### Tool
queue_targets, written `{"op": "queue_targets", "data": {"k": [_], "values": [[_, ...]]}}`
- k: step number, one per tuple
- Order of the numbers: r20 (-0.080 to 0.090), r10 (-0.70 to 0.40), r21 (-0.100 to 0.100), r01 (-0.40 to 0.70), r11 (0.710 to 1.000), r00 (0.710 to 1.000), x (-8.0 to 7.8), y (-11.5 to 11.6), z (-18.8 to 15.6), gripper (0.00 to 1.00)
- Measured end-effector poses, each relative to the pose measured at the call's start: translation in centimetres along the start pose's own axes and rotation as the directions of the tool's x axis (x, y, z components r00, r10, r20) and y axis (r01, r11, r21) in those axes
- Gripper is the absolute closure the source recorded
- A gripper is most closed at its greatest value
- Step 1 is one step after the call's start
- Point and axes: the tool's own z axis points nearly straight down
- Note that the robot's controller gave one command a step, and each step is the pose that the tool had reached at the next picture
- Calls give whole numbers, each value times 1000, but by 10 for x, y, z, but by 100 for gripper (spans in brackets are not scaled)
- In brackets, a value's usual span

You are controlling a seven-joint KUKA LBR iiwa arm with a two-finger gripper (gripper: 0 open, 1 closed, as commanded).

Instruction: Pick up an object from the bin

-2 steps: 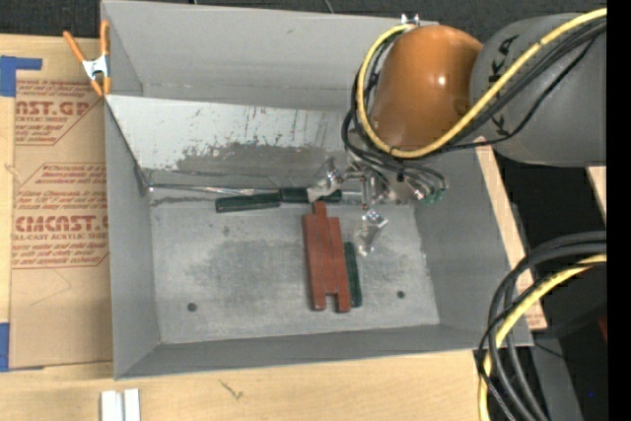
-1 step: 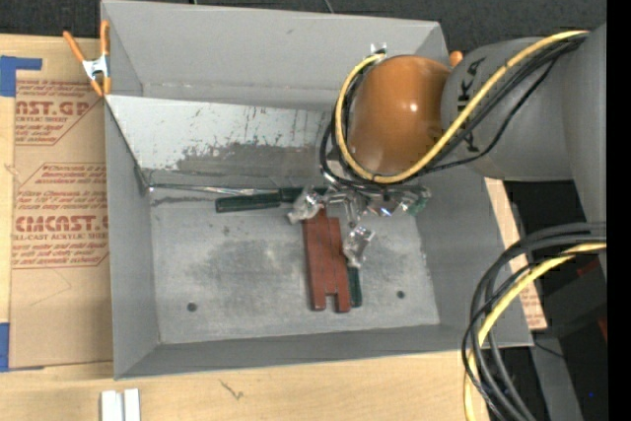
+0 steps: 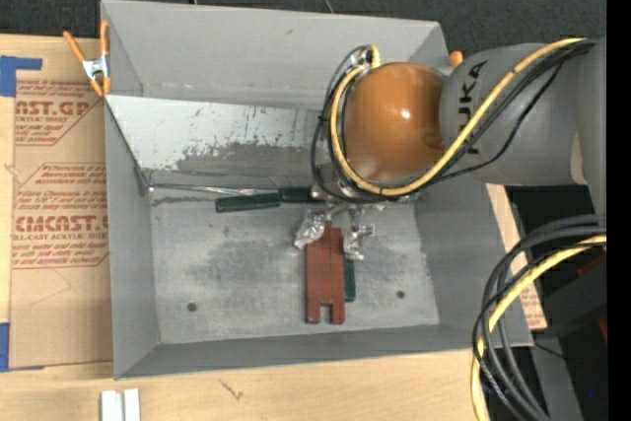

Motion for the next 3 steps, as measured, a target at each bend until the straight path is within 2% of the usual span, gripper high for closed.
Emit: {"op": "queue_targets", "data": {"k": [2, 3], "values": [[3, 1, 0, -1, 1000, 1000, 0, 1, -4, 100], [16, 0, 11, 0, 1000, 1000, -3, 0, -17, 100]]}}
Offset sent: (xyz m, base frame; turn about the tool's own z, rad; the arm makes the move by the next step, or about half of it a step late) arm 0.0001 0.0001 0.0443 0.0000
